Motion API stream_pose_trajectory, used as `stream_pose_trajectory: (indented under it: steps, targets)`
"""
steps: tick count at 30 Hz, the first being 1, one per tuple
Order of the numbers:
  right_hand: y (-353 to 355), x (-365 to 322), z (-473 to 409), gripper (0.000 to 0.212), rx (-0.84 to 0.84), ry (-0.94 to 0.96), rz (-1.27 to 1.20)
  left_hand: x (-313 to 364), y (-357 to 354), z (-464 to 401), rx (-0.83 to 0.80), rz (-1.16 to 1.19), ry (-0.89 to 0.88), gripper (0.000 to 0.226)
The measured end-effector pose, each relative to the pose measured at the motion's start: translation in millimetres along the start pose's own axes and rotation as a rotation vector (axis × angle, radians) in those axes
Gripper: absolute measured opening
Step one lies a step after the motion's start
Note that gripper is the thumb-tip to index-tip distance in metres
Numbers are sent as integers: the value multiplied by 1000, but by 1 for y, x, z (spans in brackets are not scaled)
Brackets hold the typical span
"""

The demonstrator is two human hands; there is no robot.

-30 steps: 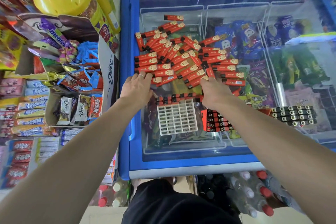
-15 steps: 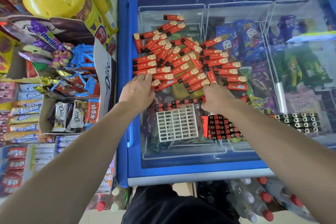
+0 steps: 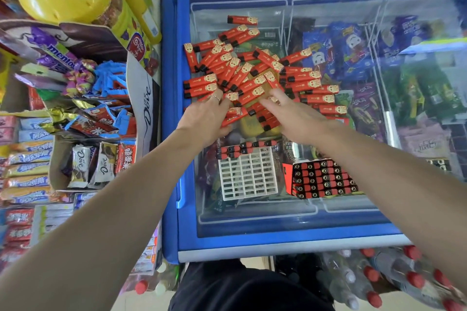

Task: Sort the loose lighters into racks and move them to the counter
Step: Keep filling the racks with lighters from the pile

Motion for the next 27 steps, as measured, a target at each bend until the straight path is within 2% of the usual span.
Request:
stream_pose_trajectory:
  steps: [3,7,14,18,21,23,27]
  targets:
    - [-2,-1,-3,93,-22,41,43,1,-5,0,-3,-18,-31,57]
    - [5,1,-11,58,14,13,87,-8,-8,-1,-16,-4,11,46]
    - [9,3,-13,30,29,-87,188,-10,-15,-1,-40,-7,96,51]
    - [2,20,-6,33,34,-241,-111,-10,-16,1,-50,4,131,46]
    - [-3,32,6,22,51,-363,-537,-13,-14,7,-16,93,154,42]
    - [-1,34,16,18,91,-402,-824,-21,-15,12,21,277,201,38]
    - [11,32,40,26,173,-455,-1200,-38,-10,27,165,871,379,11]
Point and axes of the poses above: each hand's wrist, its own z-axis away from the middle knuckle, its own y-axis out of the back of the hand, x = y × z, the point moved 8 cm from there along -z, towards the middle knuckle, and after that the axes turned 13 degrees about z, right-handed, at the moved point
